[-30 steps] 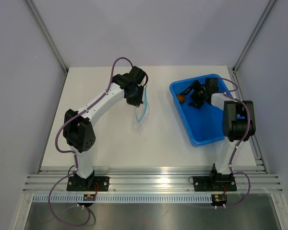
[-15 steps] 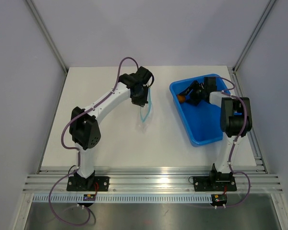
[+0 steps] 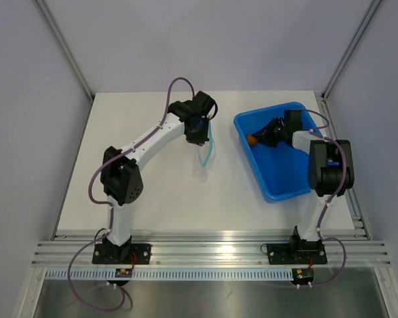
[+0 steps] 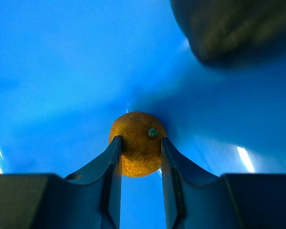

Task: Place the food in the zip-top bag and seal the zipper
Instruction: Adjust the fake vegetable in the bin, then open the zipper of the food storage bag at the center of the board.

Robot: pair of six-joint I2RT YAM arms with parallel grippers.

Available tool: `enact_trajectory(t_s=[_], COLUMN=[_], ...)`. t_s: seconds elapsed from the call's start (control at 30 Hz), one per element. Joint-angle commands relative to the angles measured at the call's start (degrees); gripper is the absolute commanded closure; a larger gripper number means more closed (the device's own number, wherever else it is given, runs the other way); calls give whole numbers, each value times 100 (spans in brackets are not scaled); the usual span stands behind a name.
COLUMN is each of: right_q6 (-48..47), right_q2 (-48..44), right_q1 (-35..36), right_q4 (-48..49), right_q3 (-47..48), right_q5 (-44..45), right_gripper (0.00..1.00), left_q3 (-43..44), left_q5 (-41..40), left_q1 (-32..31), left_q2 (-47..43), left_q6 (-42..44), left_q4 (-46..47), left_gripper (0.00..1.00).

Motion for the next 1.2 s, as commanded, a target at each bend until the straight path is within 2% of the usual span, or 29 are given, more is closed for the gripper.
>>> enact_trajectory(t_s=[0.0,0.1,0.17,0.3,0.37,0.4,0.53,0.9,1.17], right_q6=[-101,-303,-365,-724,-1014,-1077,-1192,-1042,-963], right_q2=[-617,-845,-1214,-2163,-2663,-2666,-2911,-2192,-1647], right_q1=[21,21,21,222,844,847,1837,3078,3510], right_q4=[-124,-562,-643,-966,-1396,-1512,-1873,-2128,-2462], right_q3=[-251,-296,-488,-657,-298,-296,46,635,1048], right_q5=[276,539,837,1391,1777,1866,2131,1771,2156], right_gripper=[73,36,24,23,22,22,23,25,31], left_q3=[257,248,240,196,152,117,-50,-217,-446], left_q5=[-156,-130,-103,-33,28,46,204,600,600], left_q1=[-69,-96,-104,-113,-113,-113,-104,-96,-96], left_q2=[-52,-87,-131,-236,-315,-333,-483,-746,-913], left_q6=[-96,-61,1,98,115,115,63,-25,-43], left_q4=[109,127,127,179,223,250,399,672,786], left_gripper=[100,100,100,100,100,100,100,100,100])
